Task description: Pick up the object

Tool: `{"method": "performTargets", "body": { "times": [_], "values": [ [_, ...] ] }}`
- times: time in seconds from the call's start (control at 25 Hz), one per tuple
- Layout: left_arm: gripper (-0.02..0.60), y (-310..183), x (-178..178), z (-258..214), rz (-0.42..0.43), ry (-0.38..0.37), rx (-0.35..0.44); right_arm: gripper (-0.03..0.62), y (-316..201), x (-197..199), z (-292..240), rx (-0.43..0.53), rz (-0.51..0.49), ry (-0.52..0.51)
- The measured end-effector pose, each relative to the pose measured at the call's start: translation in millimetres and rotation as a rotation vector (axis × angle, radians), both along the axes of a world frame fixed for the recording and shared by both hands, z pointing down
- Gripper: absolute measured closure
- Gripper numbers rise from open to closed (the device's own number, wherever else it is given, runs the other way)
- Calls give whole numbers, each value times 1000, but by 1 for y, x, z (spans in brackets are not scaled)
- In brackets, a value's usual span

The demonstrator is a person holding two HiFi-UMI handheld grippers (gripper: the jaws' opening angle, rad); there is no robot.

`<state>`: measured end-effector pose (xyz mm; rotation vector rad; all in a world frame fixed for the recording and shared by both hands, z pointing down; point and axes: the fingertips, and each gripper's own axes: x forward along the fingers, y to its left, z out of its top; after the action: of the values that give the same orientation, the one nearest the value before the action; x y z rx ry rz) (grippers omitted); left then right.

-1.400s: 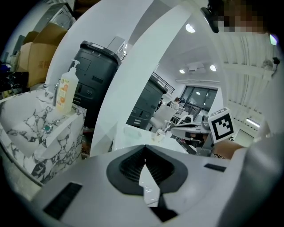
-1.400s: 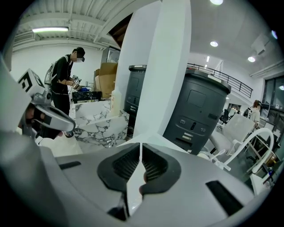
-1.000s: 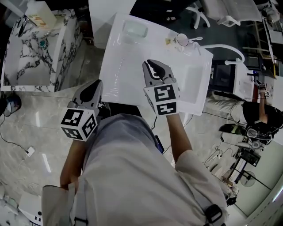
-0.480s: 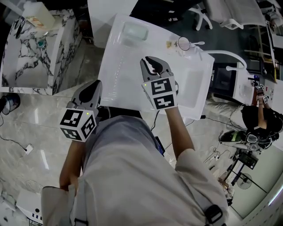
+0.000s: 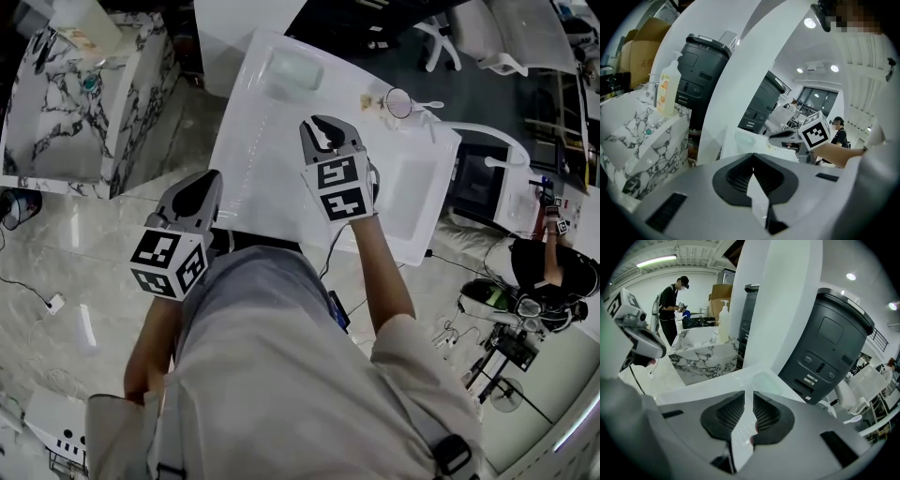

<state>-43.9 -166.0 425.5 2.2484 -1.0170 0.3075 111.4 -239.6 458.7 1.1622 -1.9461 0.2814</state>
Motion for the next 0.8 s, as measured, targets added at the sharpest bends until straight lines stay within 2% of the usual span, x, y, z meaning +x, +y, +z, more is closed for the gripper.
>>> {"method": "performTargets", "body": {
  "times": [0.24,0.44,0.56,0.8],
  "values": [
    [575,-6,-2,6,-13,-15,-7,534,-15,4,16,-30,-27,42],
    [575,-5,2,5,-25,27,-32,533,-29,3,23,-16,-65,54],
    [575,-3,9,9,-13,14,-35,533,-36,2,30,-21,-91,73],
    [575,-1,13,14,-26,4,-57,496,-53,6,48,-34,-129,129]
  ]
}}
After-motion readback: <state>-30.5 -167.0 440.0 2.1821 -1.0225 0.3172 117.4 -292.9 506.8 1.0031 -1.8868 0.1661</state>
